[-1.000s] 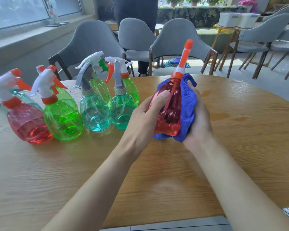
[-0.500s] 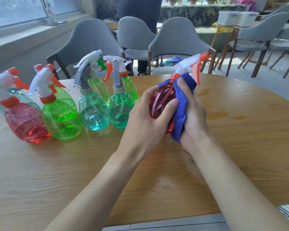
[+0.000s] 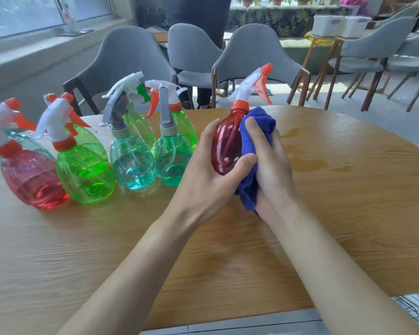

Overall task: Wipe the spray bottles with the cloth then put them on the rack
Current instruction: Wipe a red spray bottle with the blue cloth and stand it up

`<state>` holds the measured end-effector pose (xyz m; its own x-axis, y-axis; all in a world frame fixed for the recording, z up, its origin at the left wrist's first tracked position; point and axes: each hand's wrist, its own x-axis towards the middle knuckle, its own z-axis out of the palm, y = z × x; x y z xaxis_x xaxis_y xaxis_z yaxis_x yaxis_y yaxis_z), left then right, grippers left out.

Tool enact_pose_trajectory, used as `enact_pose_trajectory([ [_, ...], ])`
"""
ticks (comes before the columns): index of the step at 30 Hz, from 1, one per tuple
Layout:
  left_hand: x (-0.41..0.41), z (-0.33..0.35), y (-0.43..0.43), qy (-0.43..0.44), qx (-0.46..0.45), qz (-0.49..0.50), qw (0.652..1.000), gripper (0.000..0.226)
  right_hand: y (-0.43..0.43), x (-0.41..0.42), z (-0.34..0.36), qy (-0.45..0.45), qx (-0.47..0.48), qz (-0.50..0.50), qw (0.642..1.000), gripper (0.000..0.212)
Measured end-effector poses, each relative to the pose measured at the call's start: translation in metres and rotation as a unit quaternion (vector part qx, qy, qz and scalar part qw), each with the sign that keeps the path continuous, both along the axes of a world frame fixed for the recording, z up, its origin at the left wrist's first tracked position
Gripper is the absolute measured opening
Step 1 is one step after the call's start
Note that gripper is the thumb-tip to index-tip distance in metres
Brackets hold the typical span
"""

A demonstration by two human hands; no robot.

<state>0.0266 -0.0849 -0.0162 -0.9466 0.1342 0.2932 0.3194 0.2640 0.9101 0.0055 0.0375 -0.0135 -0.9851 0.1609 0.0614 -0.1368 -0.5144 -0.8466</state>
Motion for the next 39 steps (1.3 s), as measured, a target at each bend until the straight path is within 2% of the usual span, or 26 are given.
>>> enact_pose_trajectory([
  [4,-0.001,-0.005,-0.005,-0.006,-0.022,-0.036,0.999,0.094,0.002,-0.001,-0.002,-0.017,0.003,0.004,1.0,0.032],
  [6,0.001,-0.002,-0.003,0.003,-0.008,-0.007,1.0,0.083,-0.001,-0.001,-0.003,-0.005,-0.012,0.014,1.0,0.031],
  [9,0.001,0.004,0.002,0.013,0.027,0.067,0.997,0.055,-0.009,0.002,-0.007,0.022,-0.034,0.035,0.999,0.037],
  [11,-0.002,0.007,0.003,-0.003,0.073,0.117,0.99,0.04,-0.014,0.004,-0.013,0.046,-0.013,0.053,0.997,0.036],
  [13,-0.006,0.009,0.001,-0.032,0.131,0.146,0.98,0.037,-0.017,0.004,-0.017,0.066,0.038,0.065,0.995,0.035],
  [15,-0.008,0.01,-0.001,-0.041,0.148,0.144,0.978,0.037,-0.02,0.003,-0.016,0.077,0.078,0.059,0.992,0.037],
  [18,-0.004,0.008,-0.002,-0.014,0.123,0.117,0.985,0.032,-0.018,-0.002,-0.009,0.066,0.075,0.023,0.995,0.028],
  [22,0.001,0.003,0.002,-0.004,0.09,0.079,0.993,0.035,-0.004,-0.006,-0.001,0.022,-0.037,0.054,0.998,0.053],
  [24,-0.001,0.003,0.003,0.007,0.091,0.091,0.992,0.039,-0.007,-0.003,-0.003,0.024,-0.018,0.057,0.998,0.053],
  [27,-0.007,0.003,0.002,0.024,0.099,0.138,0.985,0.04,-0.016,0.001,-0.013,0.048,0.076,0.042,0.995,0.045],
  [30,-0.009,-0.002,-0.002,0.067,0.041,0.152,0.985,0.049,-0.017,0.001,-0.014,0.049,0.108,0.051,0.992,0.048],
  [33,-0.006,-0.005,-0.002,0.125,-0.044,0.138,0.982,0.051,-0.01,-0.002,-0.008,0.013,0.054,0.034,0.998,0.048],
  [35,-0.003,-0.008,0.003,0.133,-0.082,0.109,0.982,0.05,-0.007,-0.002,-0.003,0.001,0.002,0.027,1.0,0.048],
  [39,-0.003,-0.009,0.007,0.133,-0.089,0.106,0.981,0.047,-0.005,0.0,-0.003,0.015,-0.002,0.033,0.999,0.049],
])
